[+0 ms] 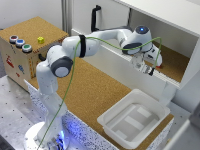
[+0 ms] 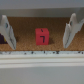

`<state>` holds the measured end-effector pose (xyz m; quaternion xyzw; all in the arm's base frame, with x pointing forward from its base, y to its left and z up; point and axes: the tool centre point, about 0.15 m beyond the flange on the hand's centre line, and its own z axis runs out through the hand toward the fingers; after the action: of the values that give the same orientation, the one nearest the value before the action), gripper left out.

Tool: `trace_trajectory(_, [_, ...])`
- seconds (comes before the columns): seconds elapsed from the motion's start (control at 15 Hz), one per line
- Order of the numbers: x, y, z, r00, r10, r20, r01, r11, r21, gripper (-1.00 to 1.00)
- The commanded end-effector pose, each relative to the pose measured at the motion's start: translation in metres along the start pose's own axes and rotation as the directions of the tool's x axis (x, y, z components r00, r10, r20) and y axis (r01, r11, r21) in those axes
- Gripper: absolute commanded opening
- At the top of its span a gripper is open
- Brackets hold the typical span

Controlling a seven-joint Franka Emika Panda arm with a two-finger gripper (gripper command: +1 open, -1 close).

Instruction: Go towards the pink block and lift it

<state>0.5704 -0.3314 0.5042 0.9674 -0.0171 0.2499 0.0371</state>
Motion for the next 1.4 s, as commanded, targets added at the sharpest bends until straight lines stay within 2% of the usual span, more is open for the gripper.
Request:
trace_trajectory(0.0, [0.053, 0.024, 0.036, 1.000, 0.007, -0.014, -0.005, 0.989, 0.147, 1.00])
trace_trajectory(0.33, [0.089, 0.025, 0.052, 0.996, -0.093, -0.013, 0.093, 0.980, 0.173, 1.00])
trace_trajectory(0.47, [0.101, 0.023, 0.061, 0.992, -0.126, -0.005, 0.125, 0.979, 0.162, 1.00])
trace_trajectory(0.6, [0.108, 0.022, 0.073, 0.990, -0.143, 0.016, 0.137, 0.972, 0.188, 1.00])
trace_trajectory(0.73, [0.115, 0.018, 0.079, 0.986, -0.168, 0.010, 0.164, 0.971, 0.175, 1.00])
trace_trajectory(1.0, [0.121, 0.020, 0.082, 0.988, -0.154, 0.006, 0.150, 0.971, 0.185, 1.00])
trace_trajectory(1.07, [0.121, 0.020, 0.083, 0.989, -0.151, 0.007, 0.147, 0.970, 0.193, -1.00])
trace_trajectory(1.33, [0.115, 0.018, 0.085, 0.989, -0.146, 0.016, 0.140, 0.969, 0.205, -1.00])
